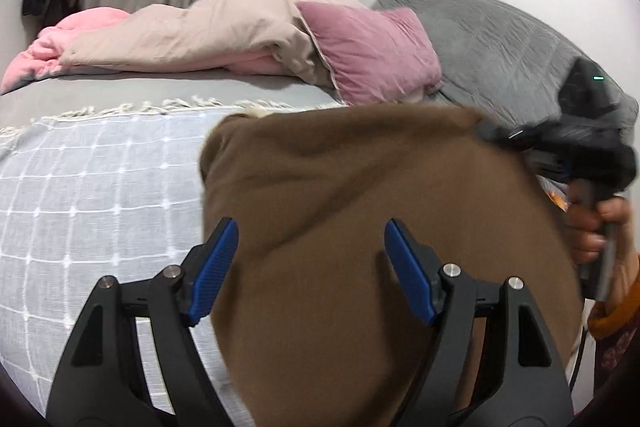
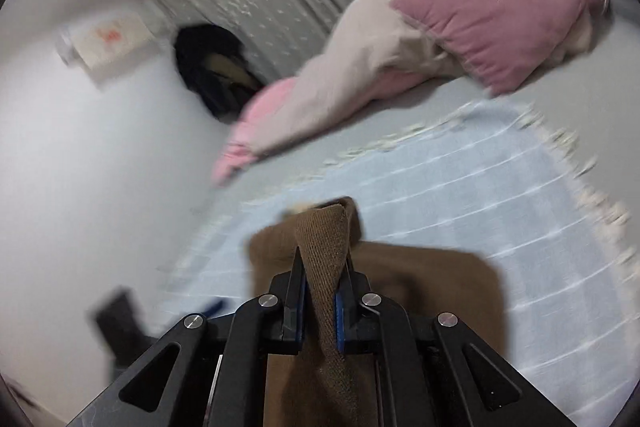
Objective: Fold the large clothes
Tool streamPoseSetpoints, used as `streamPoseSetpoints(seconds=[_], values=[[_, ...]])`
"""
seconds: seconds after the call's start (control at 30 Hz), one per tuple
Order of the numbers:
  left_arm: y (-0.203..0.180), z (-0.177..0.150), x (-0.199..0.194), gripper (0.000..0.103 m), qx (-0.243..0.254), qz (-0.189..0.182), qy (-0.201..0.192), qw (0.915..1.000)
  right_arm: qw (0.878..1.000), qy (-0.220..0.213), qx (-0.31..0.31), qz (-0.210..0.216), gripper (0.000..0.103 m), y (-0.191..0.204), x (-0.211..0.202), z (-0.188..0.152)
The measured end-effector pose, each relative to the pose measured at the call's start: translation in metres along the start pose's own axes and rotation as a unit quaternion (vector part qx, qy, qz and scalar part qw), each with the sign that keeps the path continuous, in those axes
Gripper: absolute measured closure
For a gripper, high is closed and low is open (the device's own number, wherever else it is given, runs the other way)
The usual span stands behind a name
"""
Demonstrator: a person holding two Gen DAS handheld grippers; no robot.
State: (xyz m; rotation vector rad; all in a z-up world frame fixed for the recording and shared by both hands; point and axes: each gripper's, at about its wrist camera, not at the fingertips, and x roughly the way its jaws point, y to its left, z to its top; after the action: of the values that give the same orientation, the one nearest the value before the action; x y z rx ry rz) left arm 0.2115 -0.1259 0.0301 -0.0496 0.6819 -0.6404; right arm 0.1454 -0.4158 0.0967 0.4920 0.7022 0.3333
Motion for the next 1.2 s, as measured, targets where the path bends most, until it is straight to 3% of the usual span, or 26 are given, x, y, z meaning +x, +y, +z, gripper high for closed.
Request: streamPoseSetpoints(seconds=[0.03, 0.07, 0.13, 0.17, 0.3, 0.37, 0.5, 0.6, 0.7, 0.8, 0.9, 1.1, 1.2], values=[[-0.004, -0.002, 0.005, 0.027, 0.01, 0.003, 0.008, 0.9999, 0.998, 0.03, -0.002, -0.048, 0.091, -0.014, 0.013, -0.005], [-0.007, -0.007, 0.014, 0.027, 0.024, 0.01, 0.022, 0.9994, 0.996, 0.056, 0.005, -0.068, 0.086, -0.025, 0.023, -0.011], [-0.009, -0.012, 0.026, 0.027, 0.036, 0.021, 0.037, 0.9985, 0.988, 0.11, 0.027, -0.105, 0.073, -0.052, 0.046, -0.038], [-0.009, -0.015, 0.031, 0.027, 0.046, 0.031, 0.041, 0.9977, 0.987, 0.112, 0.028, -0.113, 0.06, -0.055, 0.048, -0.048], [-0.009, -0.004, 0.028, 0.027, 0.058, 0.038, 0.026, 0.9972, 0.988, 0.065, 0.001, -0.143, 0.052, -0.036, 0.027, -0.056], [-0.01, 0.009, 0.029, 0.027, 0.06, 0.042, 0.014, 0.9972, 0.987, 0.018, -0.016, -0.157, 0.051, -0.015, 0.007, -0.051], [-0.019, 0.028, 0.056, 0.027, 0.074, 0.069, 0.026, 0.9945, 0.994, -0.037, 0.014, -0.101, 0.038, 0.012, -0.005, -0.045], [-0.024, 0.028, 0.09, 0.027, 0.117, 0.144, 0.054, 0.9812, 0.995, -0.04, 0.066, -0.068, 0.038, 0.01, 0.016, -0.061], [-0.014, 0.023, 0.11, 0.02, 0.123, 0.178, 0.075, 0.9735, 0.989, -0.061, 0.037, -0.127, 0.038, -0.004, 0.037, -0.08], [-0.006, 0.025, 0.112, 0.017, 0.096, 0.173, 0.087, 0.9765, 0.983, -0.057, 0.124, -0.124, 0.038, -0.055, 0.05, -0.096], [-0.011, 0.026, 0.094, 0.017, 0.095, 0.168, 0.073, 0.9784, 0.975, -0.059, 0.206, -0.057, 0.038, -0.086, 0.044, -0.1], [-0.009, 0.013, 0.032, 0.017, 0.023, 0.131, 0.052, 0.9898, 0.981, -0.047, 0.157, -0.1, 0.036, -0.066, 0.006, -0.099], [-0.017, -0.006, 0.0, 0.017, 0.009, 0.104, 0.037, 0.9938, 0.985, -0.045, 0.121, -0.116, 0.035, -0.048, -0.014, -0.105]])
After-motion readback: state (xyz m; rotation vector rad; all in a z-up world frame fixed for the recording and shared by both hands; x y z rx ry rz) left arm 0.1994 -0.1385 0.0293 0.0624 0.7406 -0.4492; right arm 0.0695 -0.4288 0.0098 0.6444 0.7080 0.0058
